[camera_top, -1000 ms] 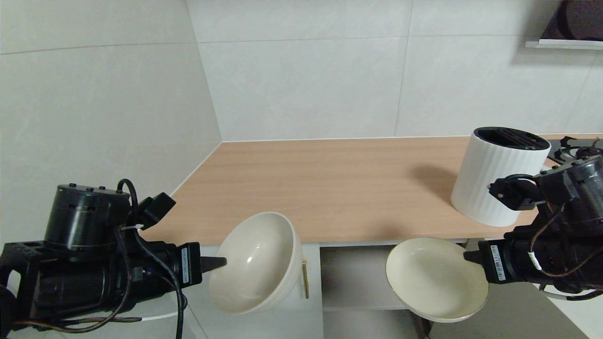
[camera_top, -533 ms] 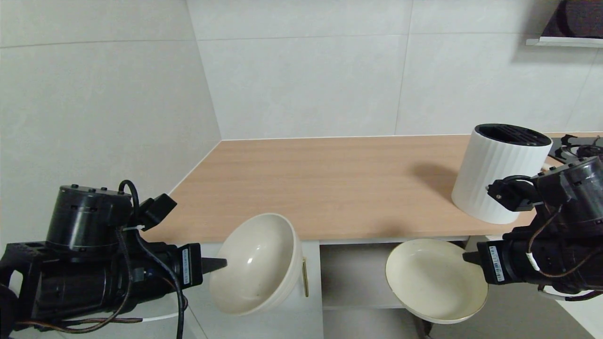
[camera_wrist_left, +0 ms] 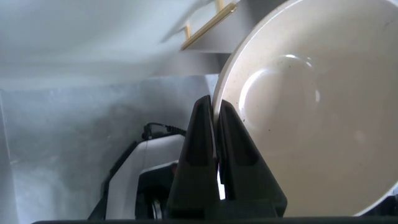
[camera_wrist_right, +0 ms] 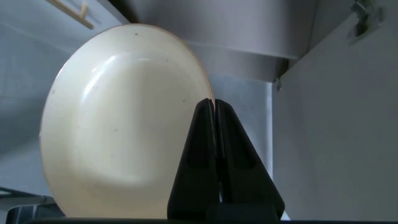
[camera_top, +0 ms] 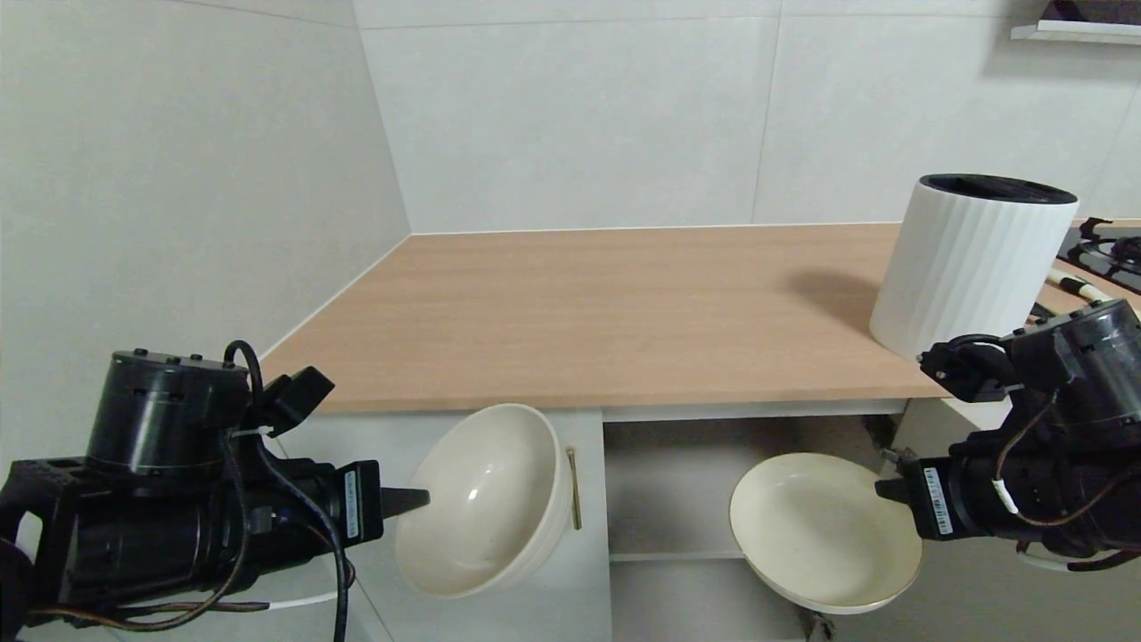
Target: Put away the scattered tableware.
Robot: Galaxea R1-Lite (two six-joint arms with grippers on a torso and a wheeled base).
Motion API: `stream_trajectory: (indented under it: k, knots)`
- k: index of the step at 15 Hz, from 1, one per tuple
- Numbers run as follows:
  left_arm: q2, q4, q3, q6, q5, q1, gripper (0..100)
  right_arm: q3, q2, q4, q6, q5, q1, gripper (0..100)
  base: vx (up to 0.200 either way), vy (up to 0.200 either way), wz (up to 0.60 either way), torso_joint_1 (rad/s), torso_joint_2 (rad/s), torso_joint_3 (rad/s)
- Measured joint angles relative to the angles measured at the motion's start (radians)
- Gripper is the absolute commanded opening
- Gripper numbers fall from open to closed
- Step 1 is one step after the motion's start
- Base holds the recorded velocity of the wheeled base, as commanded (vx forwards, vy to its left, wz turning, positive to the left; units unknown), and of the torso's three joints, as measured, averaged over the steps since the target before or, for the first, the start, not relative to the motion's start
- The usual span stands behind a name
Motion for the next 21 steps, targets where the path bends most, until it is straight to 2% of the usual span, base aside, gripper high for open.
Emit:
stream_trajectory:
  k: [12, 21]
  knots:
    - [0.013, -0.002, -0.001, 0.008, 0.000, 0.000, 0, 0.011, 0.011, -0.027, 0.000, 0.001, 0.000, 0, 0.000, 0.000, 0.00, -0.159, 0.46, 0.300]
    - [0.013, 0.001, 0.001, 0.009, 0.000, -0.005, 0, 0.018, 0.085, -0.077, 0.006, 0.001, -0.002, 0, 0.000, 0.000, 0.00, -0.013, 0.06, 0.042]
